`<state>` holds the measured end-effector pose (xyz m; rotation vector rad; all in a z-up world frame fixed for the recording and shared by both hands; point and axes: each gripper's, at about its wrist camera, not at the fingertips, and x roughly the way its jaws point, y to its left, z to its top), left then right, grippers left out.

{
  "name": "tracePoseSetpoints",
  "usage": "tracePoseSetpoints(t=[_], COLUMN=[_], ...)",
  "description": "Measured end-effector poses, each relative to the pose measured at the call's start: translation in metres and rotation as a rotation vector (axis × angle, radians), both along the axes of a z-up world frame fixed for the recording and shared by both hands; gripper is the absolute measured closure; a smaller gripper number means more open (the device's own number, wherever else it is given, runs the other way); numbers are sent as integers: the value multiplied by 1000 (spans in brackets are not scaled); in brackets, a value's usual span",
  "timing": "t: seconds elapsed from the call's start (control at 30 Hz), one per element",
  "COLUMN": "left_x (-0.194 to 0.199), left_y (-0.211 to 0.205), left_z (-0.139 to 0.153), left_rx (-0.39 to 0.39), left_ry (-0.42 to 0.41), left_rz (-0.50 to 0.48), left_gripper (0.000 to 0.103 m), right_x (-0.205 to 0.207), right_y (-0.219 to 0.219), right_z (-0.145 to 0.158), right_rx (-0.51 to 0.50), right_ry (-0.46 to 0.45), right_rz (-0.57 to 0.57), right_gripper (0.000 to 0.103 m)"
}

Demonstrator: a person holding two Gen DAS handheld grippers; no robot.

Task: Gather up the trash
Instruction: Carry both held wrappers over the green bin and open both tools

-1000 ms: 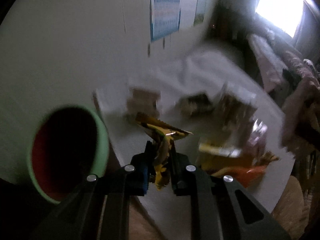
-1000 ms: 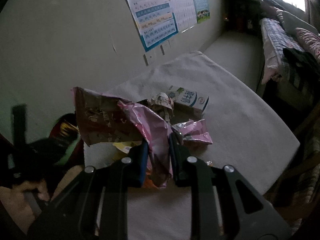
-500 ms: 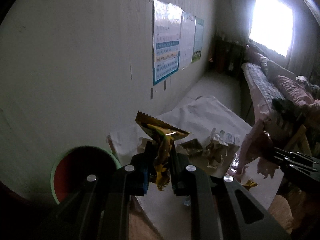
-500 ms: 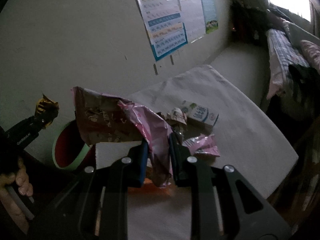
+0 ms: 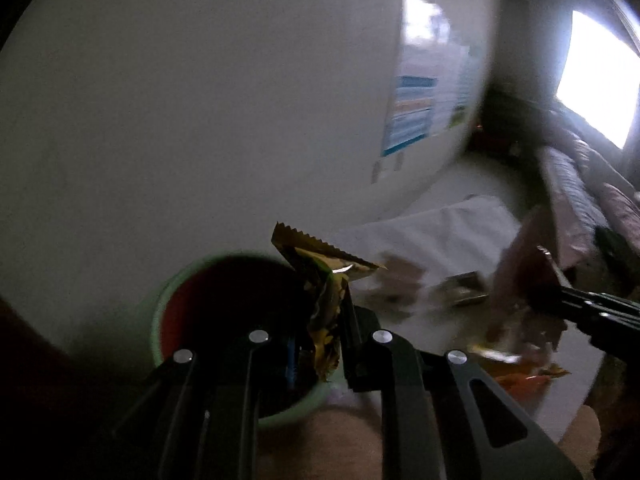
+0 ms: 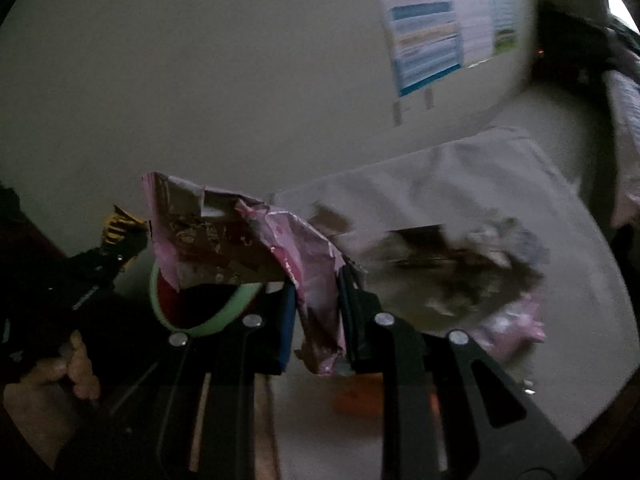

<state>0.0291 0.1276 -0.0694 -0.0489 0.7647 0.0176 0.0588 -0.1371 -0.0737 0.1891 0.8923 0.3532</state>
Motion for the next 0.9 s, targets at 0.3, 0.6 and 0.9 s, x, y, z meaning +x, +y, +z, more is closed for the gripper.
tracePoseSetpoints(t=[0.3, 0.6, 0.9], left_x=[20, 41, 39], left_y=[73, 88, 90], left_z=[-63, -100, -101], left_rx=[-61, -78, -81], left_ry=[127, 193, 181], left_rz=[93, 95, 109], left_gripper=[88, 82, 59], right_x=[28, 47, 61], right_y=[89, 116, 134], right_z=[-21, -28, -44], right_rx=[-67, -109, -146], right_ry=[32, 51, 88], right_rz=[146, 167, 191], right_gripper=[82, 82, 82])
